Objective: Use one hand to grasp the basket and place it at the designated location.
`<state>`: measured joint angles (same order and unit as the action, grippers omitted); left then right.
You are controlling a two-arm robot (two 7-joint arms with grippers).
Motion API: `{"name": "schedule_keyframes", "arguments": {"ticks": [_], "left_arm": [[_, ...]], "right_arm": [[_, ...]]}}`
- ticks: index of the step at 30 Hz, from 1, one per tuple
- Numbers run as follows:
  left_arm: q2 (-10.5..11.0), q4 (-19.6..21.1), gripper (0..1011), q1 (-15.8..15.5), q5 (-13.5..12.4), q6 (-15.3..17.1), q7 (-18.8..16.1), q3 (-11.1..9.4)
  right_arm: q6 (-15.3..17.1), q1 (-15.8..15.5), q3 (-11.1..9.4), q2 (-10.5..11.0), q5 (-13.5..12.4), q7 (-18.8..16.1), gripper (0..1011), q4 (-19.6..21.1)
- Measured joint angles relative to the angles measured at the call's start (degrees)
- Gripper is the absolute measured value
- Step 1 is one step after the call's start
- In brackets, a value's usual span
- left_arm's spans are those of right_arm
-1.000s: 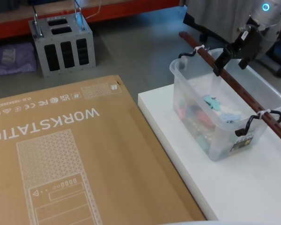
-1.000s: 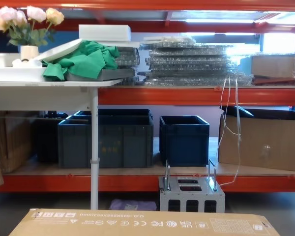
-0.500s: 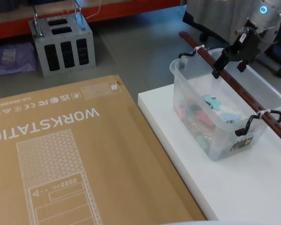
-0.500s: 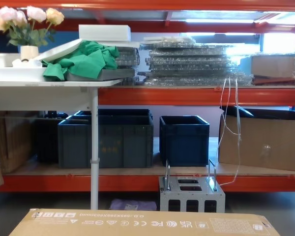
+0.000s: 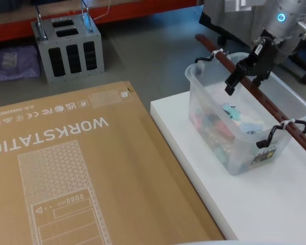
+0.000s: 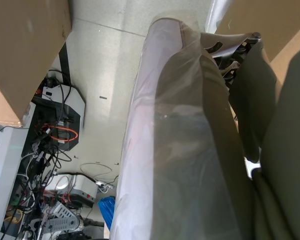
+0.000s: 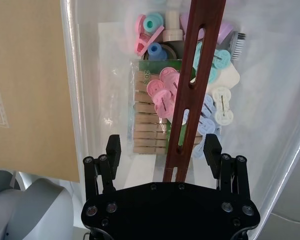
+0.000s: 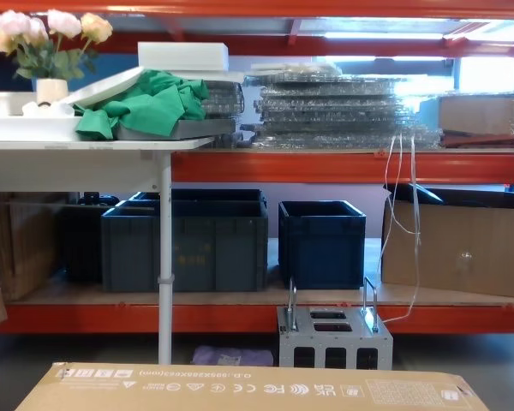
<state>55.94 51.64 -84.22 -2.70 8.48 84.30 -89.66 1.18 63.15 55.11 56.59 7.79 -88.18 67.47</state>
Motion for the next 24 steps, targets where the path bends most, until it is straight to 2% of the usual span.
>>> {"name": "schedule_keyframes", "arguments": {"ticks": [9, 24], "left_arm": [[0.0, 0.0, 0, 0.0, 0.0, 0.0, 0.0, 0.0], [0.0, 0.0, 0, 0.0, 0.0, 0.0, 0.0, 0.0]], "right_arm": [[-0.3, 0.4, 1.1, -0.3, -0.8, -0.1, 1000, -0.4], [-0.7, 1.0, 3.7, -2.1, -0.8, 0.0, 1000, -2.0]]}}
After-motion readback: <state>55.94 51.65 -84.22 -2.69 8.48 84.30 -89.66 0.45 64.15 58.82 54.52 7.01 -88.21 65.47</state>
